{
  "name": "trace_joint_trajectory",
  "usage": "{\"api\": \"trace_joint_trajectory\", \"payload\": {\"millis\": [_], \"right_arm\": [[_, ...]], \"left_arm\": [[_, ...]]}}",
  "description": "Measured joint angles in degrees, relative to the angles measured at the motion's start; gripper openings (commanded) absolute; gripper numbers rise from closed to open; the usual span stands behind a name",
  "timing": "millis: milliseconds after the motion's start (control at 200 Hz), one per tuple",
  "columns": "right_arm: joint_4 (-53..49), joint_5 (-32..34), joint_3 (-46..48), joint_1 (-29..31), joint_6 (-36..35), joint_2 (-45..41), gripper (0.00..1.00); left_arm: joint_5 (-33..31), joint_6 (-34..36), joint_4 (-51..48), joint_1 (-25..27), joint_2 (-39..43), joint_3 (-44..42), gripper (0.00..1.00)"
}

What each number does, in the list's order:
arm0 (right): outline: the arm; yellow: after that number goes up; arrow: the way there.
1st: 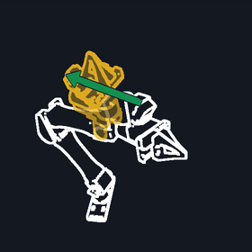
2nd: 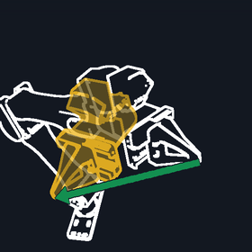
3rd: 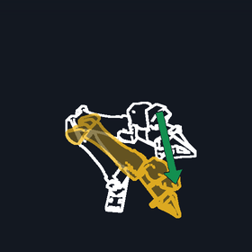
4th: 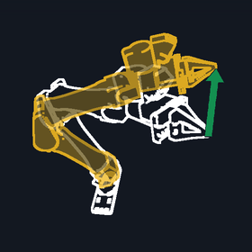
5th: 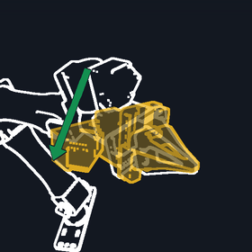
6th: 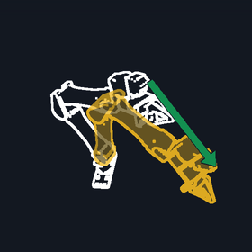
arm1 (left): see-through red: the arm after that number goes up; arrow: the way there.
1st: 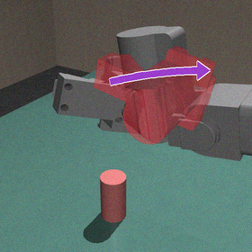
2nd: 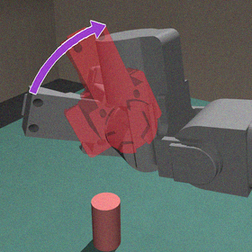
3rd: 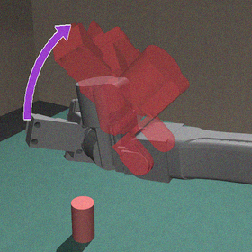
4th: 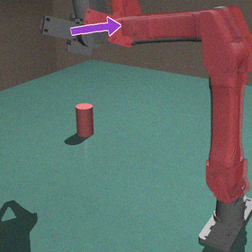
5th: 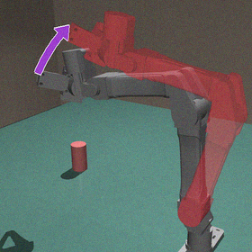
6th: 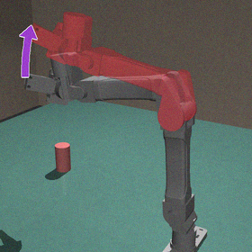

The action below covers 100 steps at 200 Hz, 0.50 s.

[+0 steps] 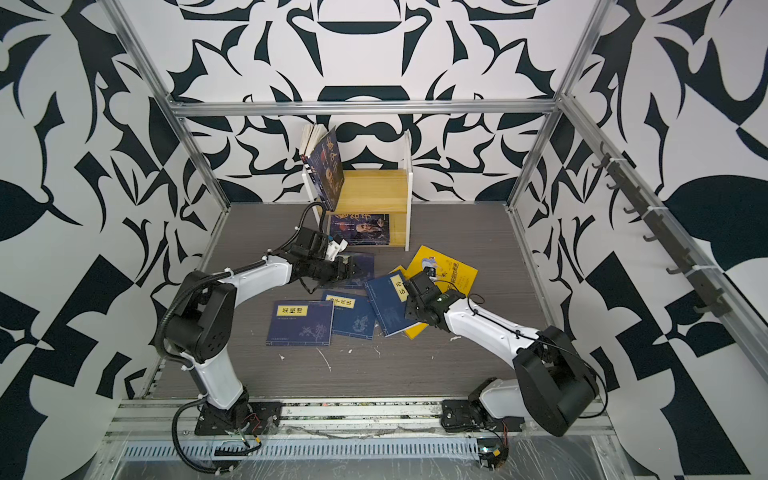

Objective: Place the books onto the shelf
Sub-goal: 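Reach the right gripper to the blue book on the yellow books while left gripper approaches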

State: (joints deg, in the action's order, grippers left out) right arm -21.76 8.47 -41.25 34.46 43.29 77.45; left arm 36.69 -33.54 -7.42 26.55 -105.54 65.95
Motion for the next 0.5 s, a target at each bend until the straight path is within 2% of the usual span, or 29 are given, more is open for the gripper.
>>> {"api": "trace_joint_trajectory", "payload": {"millis": [165, 275, 500], "right_arm": [[1.46, -1.42, 0.81, -0.22, 1.07, 2.82, 0.45], [2.34, -1.66, 0.83, -0.37, 1.33, 3.65, 0.44], [3.67, -2.27, 0.81, -0.37, 0.72, 4.33, 0.43]], "left_arm": [[1.62, -7.02, 5.16, -0.04, -3.54, -0.02, 0.89], [2.38, -10.43, 7.76, -0.31, -5.07, -0.07, 0.78], [3.08, -13.68, 9.33, -0.68, -6.88, -0.11, 0.76]]}}
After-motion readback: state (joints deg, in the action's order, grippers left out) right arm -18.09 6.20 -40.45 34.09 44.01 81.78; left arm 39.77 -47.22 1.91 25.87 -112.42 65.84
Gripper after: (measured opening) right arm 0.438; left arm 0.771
